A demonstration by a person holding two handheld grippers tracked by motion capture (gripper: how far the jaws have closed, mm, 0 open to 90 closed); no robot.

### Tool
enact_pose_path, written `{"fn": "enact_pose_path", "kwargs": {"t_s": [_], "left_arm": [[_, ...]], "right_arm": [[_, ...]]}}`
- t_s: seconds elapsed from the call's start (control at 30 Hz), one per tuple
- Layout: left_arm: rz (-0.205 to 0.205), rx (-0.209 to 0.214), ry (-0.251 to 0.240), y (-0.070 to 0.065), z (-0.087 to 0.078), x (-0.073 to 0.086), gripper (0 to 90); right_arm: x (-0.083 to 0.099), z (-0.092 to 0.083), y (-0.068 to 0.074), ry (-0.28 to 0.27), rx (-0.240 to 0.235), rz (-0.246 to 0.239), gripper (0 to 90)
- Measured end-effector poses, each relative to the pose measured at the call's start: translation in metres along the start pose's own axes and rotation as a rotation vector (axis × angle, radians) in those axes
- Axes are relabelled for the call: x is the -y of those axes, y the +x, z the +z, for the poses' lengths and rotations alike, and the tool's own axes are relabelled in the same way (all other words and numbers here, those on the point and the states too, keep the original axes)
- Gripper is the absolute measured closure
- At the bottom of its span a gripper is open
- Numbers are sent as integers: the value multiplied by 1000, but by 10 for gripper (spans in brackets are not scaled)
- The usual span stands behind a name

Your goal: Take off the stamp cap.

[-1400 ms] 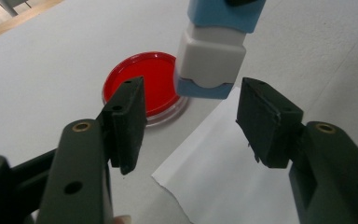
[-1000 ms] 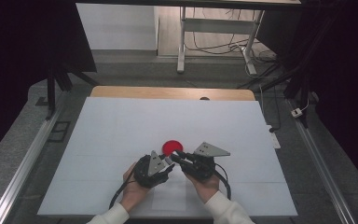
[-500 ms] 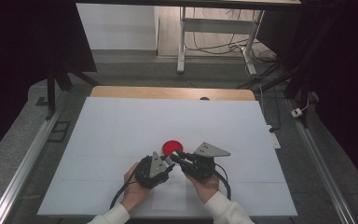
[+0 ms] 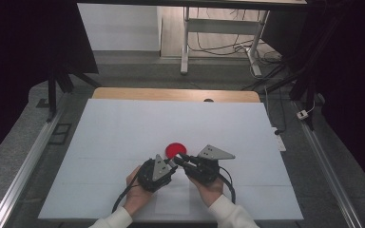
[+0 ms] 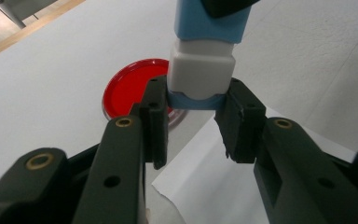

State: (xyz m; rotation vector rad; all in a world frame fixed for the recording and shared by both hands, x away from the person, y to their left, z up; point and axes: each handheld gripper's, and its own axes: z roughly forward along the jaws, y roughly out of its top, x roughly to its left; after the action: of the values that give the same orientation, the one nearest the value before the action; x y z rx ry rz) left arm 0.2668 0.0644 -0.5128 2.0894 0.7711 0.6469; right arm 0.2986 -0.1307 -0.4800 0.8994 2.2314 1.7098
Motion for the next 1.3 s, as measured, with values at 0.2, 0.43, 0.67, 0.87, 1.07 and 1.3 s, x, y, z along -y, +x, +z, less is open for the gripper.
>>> {"fn": "enact_pose_path", "kwargs": {"t_s": [0.2, 0.43, 0.67, 0.87, 1.07, 1.3], "left_arm": [[4, 4, 1, -1, 0, 0, 646], [19, 2, 5, -1, 0, 0, 650], [32, -3, 10, -1, 0, 0, 652], [31, -1, 11, -1, -1, 0, 654], [4, 16, 0, 0, -1, 1, 654], [3, 24, 2, 0, 0, 1, 655]], "right_arm": [[0, 0, 0, 0, 4, 1, 754], [0, 0, -1, 1, 3, 3, 754], [0, 0, -1, 3, 2, 5, 754], [0, 0, 0, 2, 5, 4, 754], [0, -1, 1, -2, 11, 3, 754], [-1, -1, 1, 6, 12, 3, 755]]}}
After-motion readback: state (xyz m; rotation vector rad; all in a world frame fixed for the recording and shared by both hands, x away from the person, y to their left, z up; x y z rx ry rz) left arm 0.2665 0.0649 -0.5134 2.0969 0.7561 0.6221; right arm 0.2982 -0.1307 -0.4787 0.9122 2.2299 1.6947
